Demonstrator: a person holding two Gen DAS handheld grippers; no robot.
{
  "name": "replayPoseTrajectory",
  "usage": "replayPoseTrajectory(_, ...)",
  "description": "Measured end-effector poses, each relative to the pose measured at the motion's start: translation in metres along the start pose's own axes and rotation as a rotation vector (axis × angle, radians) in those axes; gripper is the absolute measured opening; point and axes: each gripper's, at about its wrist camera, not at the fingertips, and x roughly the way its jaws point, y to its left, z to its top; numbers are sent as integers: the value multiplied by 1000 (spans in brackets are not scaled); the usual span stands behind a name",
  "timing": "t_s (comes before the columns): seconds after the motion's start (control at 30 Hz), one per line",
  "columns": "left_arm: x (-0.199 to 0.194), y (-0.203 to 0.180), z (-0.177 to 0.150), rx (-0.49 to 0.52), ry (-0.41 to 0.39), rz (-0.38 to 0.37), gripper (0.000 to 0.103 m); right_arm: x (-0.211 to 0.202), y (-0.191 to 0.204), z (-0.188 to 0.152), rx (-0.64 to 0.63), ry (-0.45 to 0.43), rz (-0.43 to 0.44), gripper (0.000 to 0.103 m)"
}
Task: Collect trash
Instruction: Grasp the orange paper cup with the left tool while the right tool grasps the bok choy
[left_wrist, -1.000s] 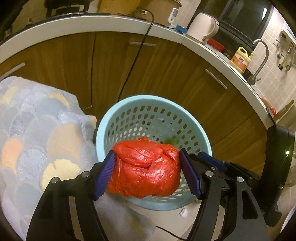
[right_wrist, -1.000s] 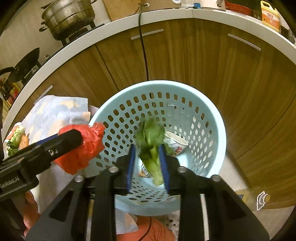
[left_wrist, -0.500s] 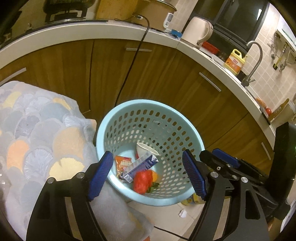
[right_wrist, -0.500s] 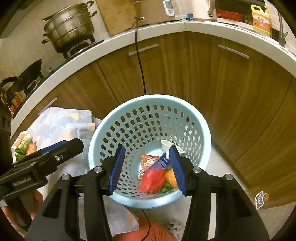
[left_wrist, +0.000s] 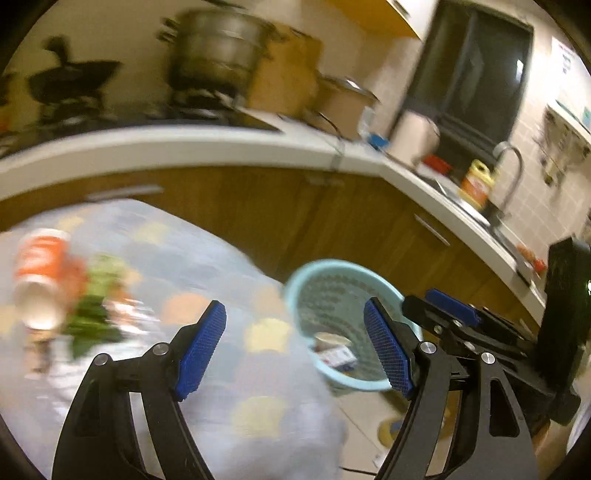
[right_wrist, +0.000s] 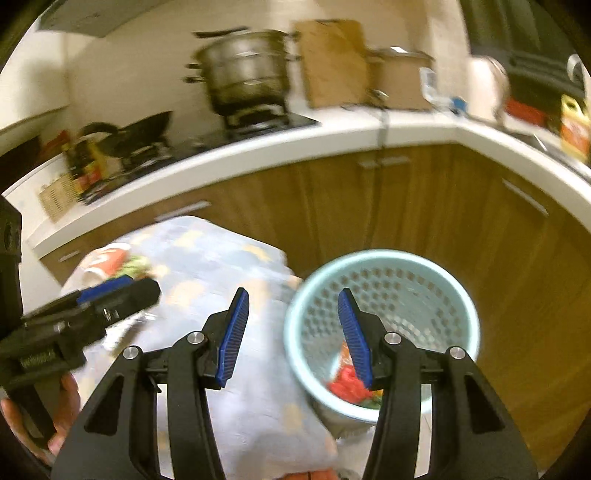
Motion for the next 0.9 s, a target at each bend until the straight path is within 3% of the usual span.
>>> replayPoseTrajectory(0.23,-62,81,15,-110,-99,191,75,8,83,10,-139,-17,104,47)
replayPoseTrajectory(0.47,-88,159,21,-255,-117,295,76,30,161,12,-282,-30,226,47)
replayPoseTrajectory(0.67,-79,212,23,-362,-96,288,76,78,188,2,-261,28,247,47)
replayPoseTrajectory(0.9,-41,231,15,-414,-33,278,76,112,187,-17,-219,53,231,47)
